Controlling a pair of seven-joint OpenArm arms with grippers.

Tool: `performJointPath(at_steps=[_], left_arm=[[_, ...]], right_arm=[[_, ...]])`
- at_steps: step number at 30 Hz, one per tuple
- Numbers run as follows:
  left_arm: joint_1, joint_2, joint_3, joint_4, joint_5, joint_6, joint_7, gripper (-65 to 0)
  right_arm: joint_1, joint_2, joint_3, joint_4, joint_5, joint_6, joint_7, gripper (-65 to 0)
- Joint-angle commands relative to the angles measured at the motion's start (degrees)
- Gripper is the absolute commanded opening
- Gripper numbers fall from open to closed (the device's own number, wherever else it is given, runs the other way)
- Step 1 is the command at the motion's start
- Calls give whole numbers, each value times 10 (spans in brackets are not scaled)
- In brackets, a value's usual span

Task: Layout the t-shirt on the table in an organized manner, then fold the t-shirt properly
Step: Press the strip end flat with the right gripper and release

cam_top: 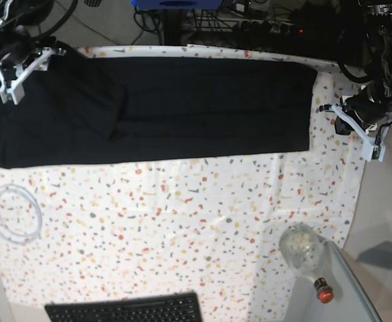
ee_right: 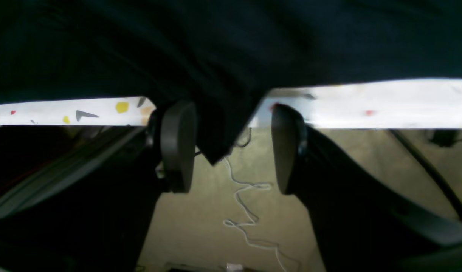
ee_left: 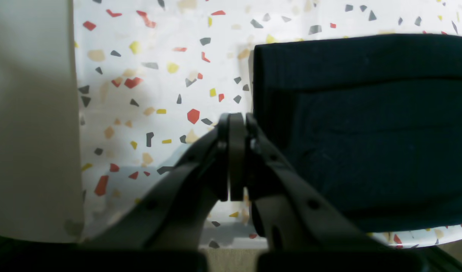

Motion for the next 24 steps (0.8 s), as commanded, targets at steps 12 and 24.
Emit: performJointPath(at_steps=[12,24], left_arm=[[-1,-8,-4,8,-2,1,-9,-650],[0,-8,-4,8,-2,1,-9,-650]], right_arm=[[3,7,2,-5,3,1,0,-357],[4,8,2,-31,3,1,0,-357]])
